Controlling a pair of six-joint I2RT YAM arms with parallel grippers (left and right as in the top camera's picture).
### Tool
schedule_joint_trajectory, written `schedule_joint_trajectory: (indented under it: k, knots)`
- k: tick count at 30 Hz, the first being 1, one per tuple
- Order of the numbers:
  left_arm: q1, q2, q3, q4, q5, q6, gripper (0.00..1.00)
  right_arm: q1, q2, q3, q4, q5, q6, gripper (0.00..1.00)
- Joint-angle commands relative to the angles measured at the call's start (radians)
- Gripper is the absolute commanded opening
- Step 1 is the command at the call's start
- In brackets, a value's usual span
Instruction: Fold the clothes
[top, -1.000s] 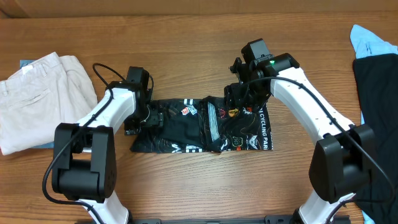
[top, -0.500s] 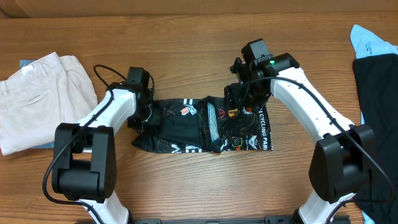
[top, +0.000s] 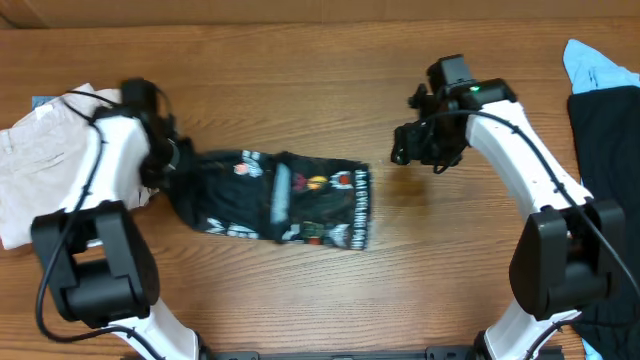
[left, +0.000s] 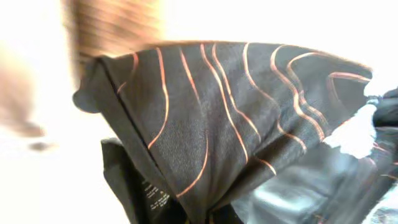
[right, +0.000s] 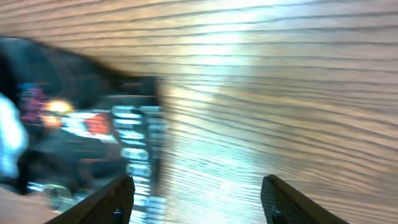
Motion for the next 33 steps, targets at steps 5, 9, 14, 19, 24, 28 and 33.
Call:
schedule_joint_trajectory:
  k: [5,9,14,19,24,28,33]
  knots:
    - [-0.009,-0.004,0.272,-0.242,0.290,0.042,0.04,-0.027,-0.015,0.024,-0.002,0.008,0.002,0.69]
    - [-0.105,-0.003,0.280,-0.346,0.323,0.035,0.04,-0.027,-0.015,0.024,-0.002,0.008,0.002,0.69]
    - [-0.267,-0.003,0.279,-0.392,0.322,0.000,0.04,-0.027,-0.015,0.024,-0.005,0.007,0.002,0.69]
    - [-0.420,-0.002,0.274,-0.383,0.185,-0.062,0.04,-0.027,-0.015,0.024,-0.008,0.008,0.002,0.69]
    - [-0.522,-0.002,0.233,-0.333,0.087,-0.142,0.05,-0.027,-0.015,0.024,-0.014,0.008,0.002,0.69]
    - [-0.564,-0.002,0.200,-0.261,0.082,-0.179,0.06,-0.027,-0.015,0.024,-0.019,0.008,0.002,0.69]
    - [-0.579,-0.002,0.182,-0.179,0.074,-0.242,0.06,-0.027,-0.015,0.024,-0.025,0.007,0.002,0.69]
